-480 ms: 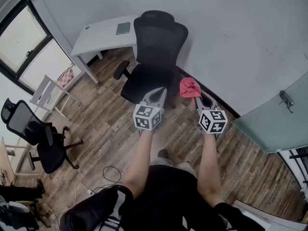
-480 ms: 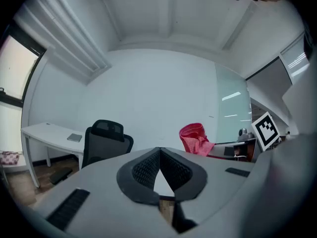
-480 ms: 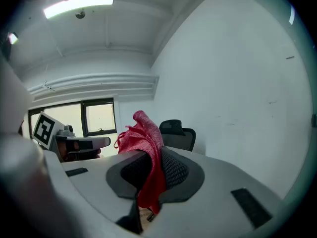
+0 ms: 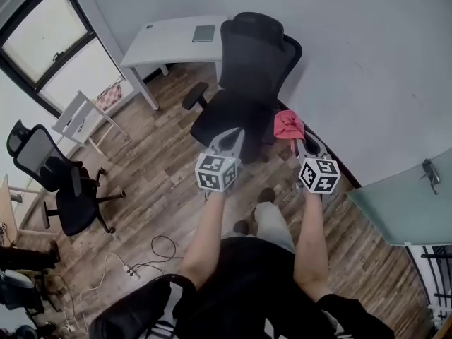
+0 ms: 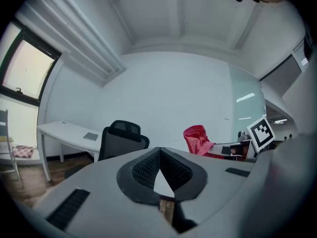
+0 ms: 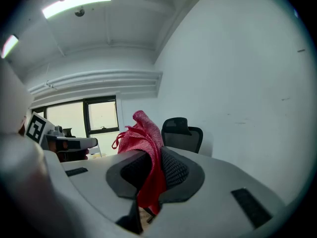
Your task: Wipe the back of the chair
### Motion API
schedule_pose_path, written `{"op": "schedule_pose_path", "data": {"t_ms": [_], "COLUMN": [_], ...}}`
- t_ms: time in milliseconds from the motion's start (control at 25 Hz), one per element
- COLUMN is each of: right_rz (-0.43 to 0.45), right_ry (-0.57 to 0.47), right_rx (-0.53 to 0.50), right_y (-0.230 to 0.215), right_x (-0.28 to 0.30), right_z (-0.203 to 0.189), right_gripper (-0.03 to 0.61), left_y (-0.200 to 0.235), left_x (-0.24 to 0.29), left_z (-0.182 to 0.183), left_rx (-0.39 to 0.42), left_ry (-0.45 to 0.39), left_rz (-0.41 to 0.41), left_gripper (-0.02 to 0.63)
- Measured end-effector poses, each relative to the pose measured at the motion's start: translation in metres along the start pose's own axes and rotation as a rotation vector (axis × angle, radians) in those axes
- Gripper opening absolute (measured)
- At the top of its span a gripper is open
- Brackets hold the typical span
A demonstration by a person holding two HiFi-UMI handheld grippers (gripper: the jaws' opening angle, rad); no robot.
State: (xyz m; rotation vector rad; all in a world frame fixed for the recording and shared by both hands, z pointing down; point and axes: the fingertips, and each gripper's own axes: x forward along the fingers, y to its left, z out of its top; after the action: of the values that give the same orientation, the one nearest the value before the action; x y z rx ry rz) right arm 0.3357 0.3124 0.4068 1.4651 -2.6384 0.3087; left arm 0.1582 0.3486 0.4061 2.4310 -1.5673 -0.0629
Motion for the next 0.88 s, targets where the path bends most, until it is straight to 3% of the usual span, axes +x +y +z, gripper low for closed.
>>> {"op": "schedule_pose_path", "data": {"t_ms": [160,440,880], "right_rz": [0.021,0.075,0.170], "right_ry": [0.022,0.021,0.031], "right_rx": [-0.029,0.014,0.124], "right_y": [-0.003,-0.007,-0.033], "right_x": [0.046,0.158,0.354], "right_z": [0.001,0.012,0.043], "right_gripper": [0.071,0.071,0.069], "left_y": [0.036,0.117,0.239], "left_x": [0.000,0.030,0.168], "left_z": [-0.010,0.002,0.056], "left_rx": [-0.023,-0.053,-0.020], "left_ry": [0.007,-0.003,0.014], "left_rz": [0.064,0.169,0.213], "left_gripper": [0.025,0.025,0.025]}}
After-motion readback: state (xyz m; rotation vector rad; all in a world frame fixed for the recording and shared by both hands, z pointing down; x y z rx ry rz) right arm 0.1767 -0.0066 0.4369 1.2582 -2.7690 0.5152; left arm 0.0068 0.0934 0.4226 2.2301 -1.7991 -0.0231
